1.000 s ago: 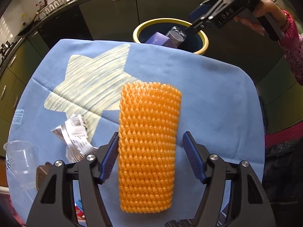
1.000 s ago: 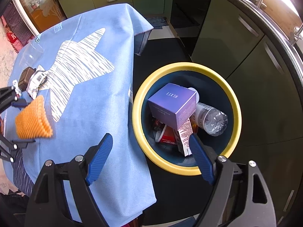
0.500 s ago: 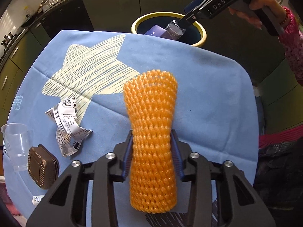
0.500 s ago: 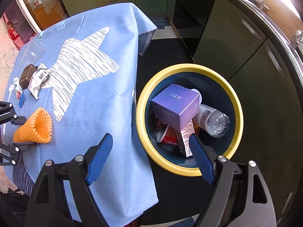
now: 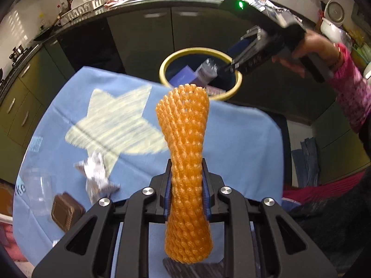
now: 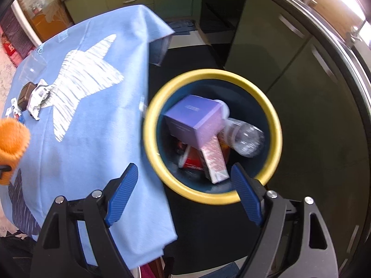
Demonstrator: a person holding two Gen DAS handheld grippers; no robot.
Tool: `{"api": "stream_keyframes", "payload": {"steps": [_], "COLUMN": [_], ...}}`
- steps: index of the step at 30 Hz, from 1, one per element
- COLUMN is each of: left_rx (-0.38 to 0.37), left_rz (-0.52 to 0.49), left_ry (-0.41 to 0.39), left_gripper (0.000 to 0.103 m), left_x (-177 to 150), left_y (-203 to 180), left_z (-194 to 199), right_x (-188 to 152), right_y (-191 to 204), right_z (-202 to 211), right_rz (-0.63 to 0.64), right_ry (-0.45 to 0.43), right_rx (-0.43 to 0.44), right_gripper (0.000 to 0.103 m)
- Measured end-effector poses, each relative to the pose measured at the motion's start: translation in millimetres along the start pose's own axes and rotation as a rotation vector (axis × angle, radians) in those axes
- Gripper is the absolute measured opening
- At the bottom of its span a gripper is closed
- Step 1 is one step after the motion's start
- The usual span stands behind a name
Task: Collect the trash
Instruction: 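Carry the orange mesh sleeve over the bin and open the left tool, then grasp the crumpled white paper wrapper with the right tool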
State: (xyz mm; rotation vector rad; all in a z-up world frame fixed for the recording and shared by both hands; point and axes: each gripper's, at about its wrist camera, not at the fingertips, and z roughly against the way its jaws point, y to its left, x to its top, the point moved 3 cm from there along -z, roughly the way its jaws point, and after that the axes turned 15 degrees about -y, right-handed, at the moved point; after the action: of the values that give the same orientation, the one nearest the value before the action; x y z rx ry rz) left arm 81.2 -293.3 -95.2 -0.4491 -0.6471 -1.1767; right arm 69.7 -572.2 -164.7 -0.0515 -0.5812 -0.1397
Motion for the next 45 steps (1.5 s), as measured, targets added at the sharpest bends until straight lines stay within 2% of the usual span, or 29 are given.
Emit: {"api": "stream_keyframes", "payload": {"steps": [4, 8, 11, 14, 16, 18, 19, 21, 24, 27, 29, 32, 34, 38, 40, 42, 45], "left_rx": [-0.051, -0.087, -0.130, -0.121, -0.117, -0.103, -0.087, -0.066, -0.051, -0.066, -0.082, -0.079, -0.040, 0.071, 0.161, 0.237, 0.389], "left_rz": [0.029, 0.061, 0.105, 0.106, 0.112, 0.106, 0.098, 0.096, 0.112, 0.124, 0.156, 0.218, 0.246, 0.287, 0.327, 0.356, 0.405], "left_ry": [-0.034, -0.033, 0.011, 0.032, 0.036, 0.036, 0.038, 0.056, 0.076, 0.065, 0.041, -0.040, -0.117, -0.223, -0.266, -0.285, -0.275], "left_gripper": [0.021, 0.021, 0.021, 0.023, 0.028, 0.044, 0.048, 0.068, 0.078, 0.081, 0.081, 0.087, 0.092, 0.098, 0.098, 0.098, 0.098], "left_x": [50.8, 99.2, 123.8, 144.5, 152.5, 159.8, 161.7, 161.9, 158.2, 151.6, 145.9, 132.7, 117.5, 79.4, 44.1, 10.0, -46.9], "left_y": [-7.0, -13.4, -23.9, -39.5, -47.6, -56.2, -58.3, -62.5, -63.7, -62.6, -58.5, -44.5, -28.4, -4.9, 12.4, 25.9, 50.6], "left_z": [-29.2, -94.1, -149.7, -199.6, -224.4, -249.4, -259.6, -276.3, -281.5, -265.3, -238.1, -185.9, -138.2, -60.9, -18.1, 14.3, 58.3], "right_x": [-13.4, -27.2, -37.0, -42.0, -44.1, -48.6, -50.7, -54.5, -59.8, -59.3, -58.4, -56.3, -53.4, -42.3, -33.3, -24.3, -6.2], "right_y": [-30.3, -56.3, -71.4, -84.5, -90.2, -96.8, -99.0, -102.2, -106.0, -105.9, -104.1, -94.7, -86.5, -64.7, -51.4, -33.9, 5.3], "right_z": [16.6, 30.2, 36.8, 41.4, 42.8, 46.9, 48.5, 51.6, 54.9, 54.6, 54.4, 55.1, 53.1, 47.9, 41.1, 34.6, 24.2], "right_rz": [-0.040, -0.079, -0.097, -0.114, -0.121, -0.128, -0.131, -0.138, -0.146, -0.150, -0.148, -0.131, -0.111, -0.069, -0.040, -0.009, 0.055], "right_ry": [-0.018, -0.026, -0.026, -0.028, -0.029, -0.031, -0.033, -0.036, -0.040, -0.047, -0.054, -0.060, -0.057, -0.053, -0.050, -0.046, -0.046], "right_rx": [-0.059, -0.087, -0.101, -0.110, -0.114, -0.118, -0.120, -0.118, -0.118, -0.114, -0.106, -0.090, -0.082, -0.062, -0.039, -0.011, 0.047], "right_gripper": [0.078, 0.078, 0.078, 0.078, 0.078, 0.078, 0.078, 0.078, 0.078, 0.078, 0.078, 0.078, 0.078, 0.078, 0.078, 0.078, 0.078]}}
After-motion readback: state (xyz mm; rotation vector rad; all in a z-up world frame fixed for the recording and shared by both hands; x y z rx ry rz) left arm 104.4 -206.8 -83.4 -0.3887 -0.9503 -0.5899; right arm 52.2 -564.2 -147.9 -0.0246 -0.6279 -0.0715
